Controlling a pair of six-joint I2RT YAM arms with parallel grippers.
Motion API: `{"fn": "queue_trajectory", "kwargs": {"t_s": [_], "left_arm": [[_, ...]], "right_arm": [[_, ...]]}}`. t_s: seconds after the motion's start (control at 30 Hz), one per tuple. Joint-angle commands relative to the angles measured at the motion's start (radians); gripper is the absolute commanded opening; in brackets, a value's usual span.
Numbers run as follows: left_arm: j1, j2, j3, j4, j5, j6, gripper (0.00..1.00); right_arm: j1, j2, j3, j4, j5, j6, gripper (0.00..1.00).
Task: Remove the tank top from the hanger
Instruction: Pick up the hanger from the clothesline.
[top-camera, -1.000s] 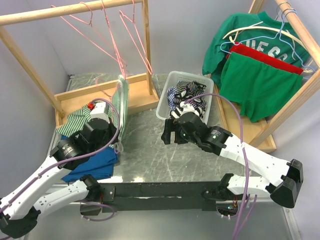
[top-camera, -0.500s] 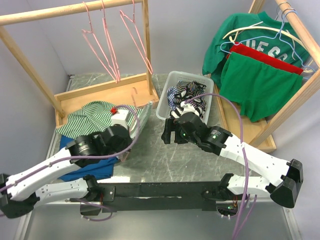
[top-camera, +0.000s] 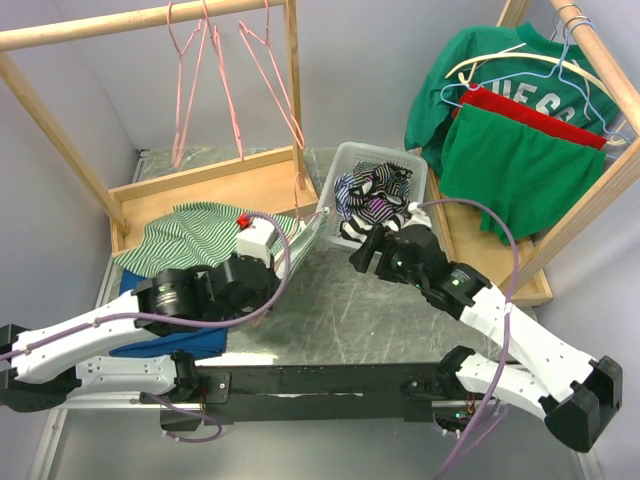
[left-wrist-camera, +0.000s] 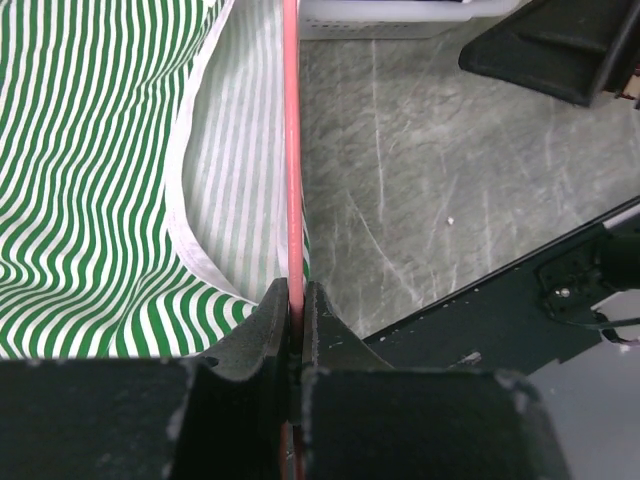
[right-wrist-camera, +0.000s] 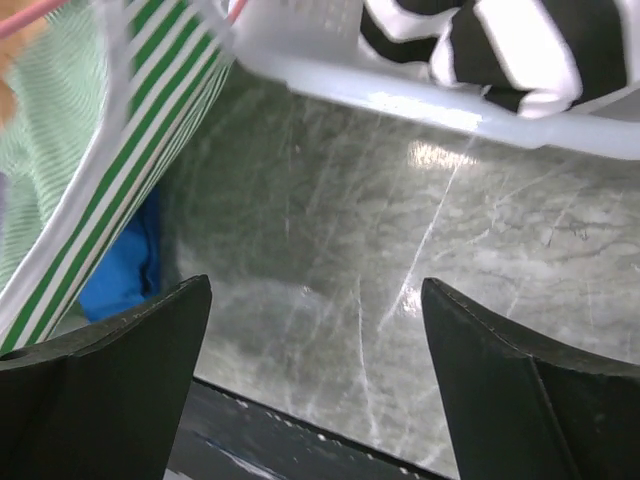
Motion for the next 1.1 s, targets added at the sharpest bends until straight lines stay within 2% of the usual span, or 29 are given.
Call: {"fn": "queue_trajectory", "kwargs": {"t_s": [0.0, 0.23, 0.43, 0.53, 0.67, 1.07], "left_arm": [[-0.014, -0.049, 0.059, 0.013, 0.023, -0.026, 0.01], [-0.028, -0.069, 0.033, 0.003, 0.094, -0.022, 0.01], [-0.042, -0.123, 0.016, 0.008, 0.12, -0.044, 0.01], [-0.042, -0.144, 0.019, 0.0, 0.117, -0.05, 0.01], [-0.043, -0.159, 0.034, -0.023, 0.118, -0.053, 0.01], [-0.043, -0.161, 0.03, 0.0, 0.191, -0.022, 0.01]], "right_arm": [[-0.042, -0.049, -0.034, 0.188, -0.091, 0.052, 0.91], [-0.042, 0.06, 0.029, 0.321, -0.166, 0.054, 0.9], [-0.042, 0.182, 0.105, 0.357, -0.183, 0.034, 0.87], [-0.036, 0.245, 0.138, 0.351, -0.186, 0.028, 0.76], [-0.025, 0.266, 0.144, 0.344, -0.153, 0.015, 0.56], [-0.016, 0.244, 0.133, 0.398, -0.189, -0.006, 0.59]]}}
